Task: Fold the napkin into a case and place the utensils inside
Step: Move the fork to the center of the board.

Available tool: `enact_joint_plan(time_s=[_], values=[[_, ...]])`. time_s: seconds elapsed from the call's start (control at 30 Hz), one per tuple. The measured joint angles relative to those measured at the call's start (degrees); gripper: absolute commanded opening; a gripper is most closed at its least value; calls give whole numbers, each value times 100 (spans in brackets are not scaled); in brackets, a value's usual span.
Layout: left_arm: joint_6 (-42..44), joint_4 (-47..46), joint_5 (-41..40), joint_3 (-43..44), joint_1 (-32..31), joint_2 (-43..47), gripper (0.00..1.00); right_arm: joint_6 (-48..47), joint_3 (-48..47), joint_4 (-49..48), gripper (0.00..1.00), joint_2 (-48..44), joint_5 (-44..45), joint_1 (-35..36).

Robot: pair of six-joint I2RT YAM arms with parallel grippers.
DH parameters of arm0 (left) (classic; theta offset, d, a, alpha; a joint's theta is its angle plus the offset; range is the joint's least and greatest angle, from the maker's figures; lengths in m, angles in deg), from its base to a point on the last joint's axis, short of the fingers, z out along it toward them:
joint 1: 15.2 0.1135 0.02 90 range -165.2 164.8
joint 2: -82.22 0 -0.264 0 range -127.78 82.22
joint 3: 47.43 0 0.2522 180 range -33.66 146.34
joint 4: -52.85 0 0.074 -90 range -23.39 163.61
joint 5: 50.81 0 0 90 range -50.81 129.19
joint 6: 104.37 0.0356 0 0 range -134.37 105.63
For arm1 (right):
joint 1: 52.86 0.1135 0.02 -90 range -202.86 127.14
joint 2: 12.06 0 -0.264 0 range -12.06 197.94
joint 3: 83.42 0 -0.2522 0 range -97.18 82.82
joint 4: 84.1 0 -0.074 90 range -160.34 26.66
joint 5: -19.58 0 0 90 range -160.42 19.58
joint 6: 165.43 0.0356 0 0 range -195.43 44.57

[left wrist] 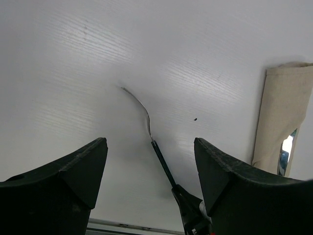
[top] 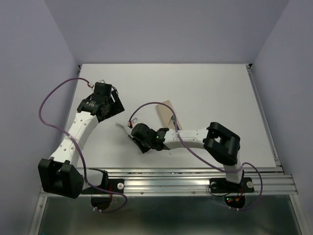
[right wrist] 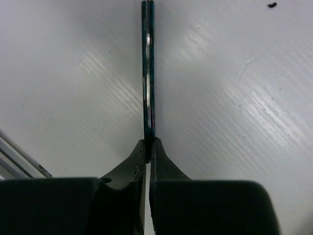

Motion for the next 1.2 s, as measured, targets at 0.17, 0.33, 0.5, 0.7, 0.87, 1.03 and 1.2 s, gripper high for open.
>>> enact_joint_plan(time_s=[0.17, 0.33, 0.5, 0.7, 0.87, 1.03, 1.2], values=[[42, 0, 17, 0, 0, 17, 82, -122, 535, -529, 1, -442, -378, -149], [79, 0, 22, 0, 2, 20, 82, -131, 1270, -1067, 59, -1182, -992, -664], [103, -22, 96, -2, 17, 17, 82, 15, 1631, -1447, 82, -1335, -1438, -1482], [103, -133, 195, -87, 35, 17, 82, 61, 1725, -1279, 69, -1381, -1204, -1676], [103, -186, 275, -98, 35, 15, 82, 63, 1685, -1117, 72, -1405, -997, -1624], [101, -243, 315, -98, 35, 15, 82, 39, 1386, -973, 73, -1172, -918, -1615], [101, -251, 323, -114, 35, 15, 82, 9, 1104, -970, 73, -684, -914, -1613]])
